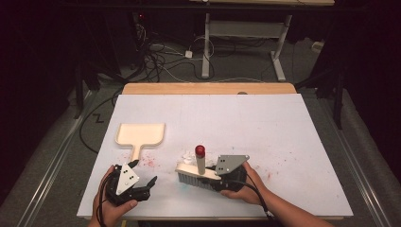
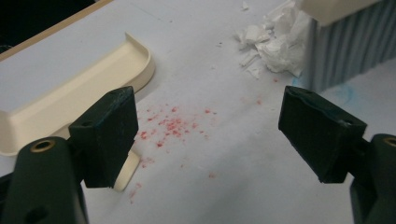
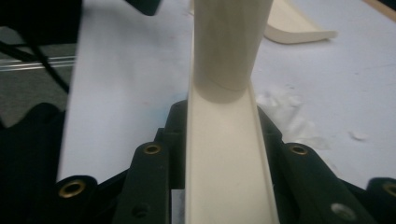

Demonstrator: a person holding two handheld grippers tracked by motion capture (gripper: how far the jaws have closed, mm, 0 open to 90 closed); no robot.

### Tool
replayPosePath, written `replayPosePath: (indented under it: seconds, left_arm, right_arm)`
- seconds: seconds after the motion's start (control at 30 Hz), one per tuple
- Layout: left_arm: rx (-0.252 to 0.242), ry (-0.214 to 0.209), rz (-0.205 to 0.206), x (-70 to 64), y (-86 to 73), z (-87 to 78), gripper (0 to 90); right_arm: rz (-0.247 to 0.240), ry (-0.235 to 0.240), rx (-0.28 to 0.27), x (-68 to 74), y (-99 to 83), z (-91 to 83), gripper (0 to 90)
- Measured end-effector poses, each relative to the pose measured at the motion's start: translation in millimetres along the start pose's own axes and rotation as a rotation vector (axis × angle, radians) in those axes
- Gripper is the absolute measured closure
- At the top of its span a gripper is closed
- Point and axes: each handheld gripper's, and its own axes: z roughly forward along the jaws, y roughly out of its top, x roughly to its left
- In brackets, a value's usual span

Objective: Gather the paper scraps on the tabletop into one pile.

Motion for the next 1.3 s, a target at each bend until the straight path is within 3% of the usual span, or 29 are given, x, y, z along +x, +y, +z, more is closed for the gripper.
replayPosePath:
  seconds: [0.13, 0.23, 0.4, 0.5, 0.6, 0.7, 0.77, 0.83, 0.87, 0.9, 0.93, 1.07, 1.23, 1.3]
  left_arm:
    - [0.007, -0.008, 0.011, -2.6, 0.3, 2.8, 18.9]
    - [0.017, -0.013, 0.016, -3.5, 0.0, 4.7, 18.9]
    - [0.012, -0.011, 0.036, -3.3, 0.2, 4.5, 18.9]
    - [0.012, -0.013, 0.038, -3.2, 0.3, 4.7, 18.9]
    - [0.017, -0.016, 0.025, -4.5, 0.4, 4.5, 18.9]
    - [0.017, -0.017, 0.023, -4.5, 0.8, 4.6, 18.9]
    - [0.014, -0.012, 0.037, -3.7, 1.2, 5.5, 18.9]
    - [0.017, -0.015, 0.04, -3.7, 1.0, 6.0, 18.9]
    - [0.018, -0.015, 0.04, -3.8, 0.9, 6.3, 18.9]
    - [0.019, -0.018, 0.039, -3.9, 0.8, 6.4, 18.9]
    - [0.026, -0.024, 0.028, -4.6, 0.3, 6.4, 18.9]
    - [0.024, -0.026, 0.042, -4.2, 0.4, 7.7, 19.0]
    - [0.028, -0.034, 0.045, -5.5, 0.1, 9.2, 18.9]
    - [0.029, -0.034, 0.044, -5.5, 0.0, 9.5, 18.9]
  right_arm:
    - [-0.007, -0.056, 0.007, -11.4, 2.1, 2.8, 68.1]
    - [0.012, -0.058, -0.008, -15.8, 2.2, -0.9, 68.1]
    - [0.017, -0.043, -0.059, -11.4, 6.3, -26.9, 68.0]
    - [0.027, -0.071, -0.1, -11.6, 10.6, -47.7, 68.0]
    - [0.032, -0.143, -0.13, -17.0, 14.3, -65.0, 68.0]
    - [0.095, -0.241, -0.145, -28.9, 13.4, -73.0, 68.0]
    - [0.096, -0.354, -0.114, -35.3, 9.4, -69.4, 68.0]
    - [0.104, -0.437, -0.059, -40.0, 2.8, -60.7, 68.0]
    - [0.125, -0.508, -0.003, -44.4, -4.6, -49.0, 68.0]
    - [0.125, -0.508, -0.003, -44.4, -4.6, -49.0, 68.0]
    - [0.125, -0.537, 0.014, -46.5, -7.9, -43.2, 68.1]
    - [0.187, -0.564, 0.041, -54.3, -15.7, -23.1, 68.0]
    - [0.155, -0.559, 0.05, -56.5, -15.6, 2.9, 68.1]
    - [0.124, -0.516, 0.044, -53.6, -12.8, 12.1, 68.0]
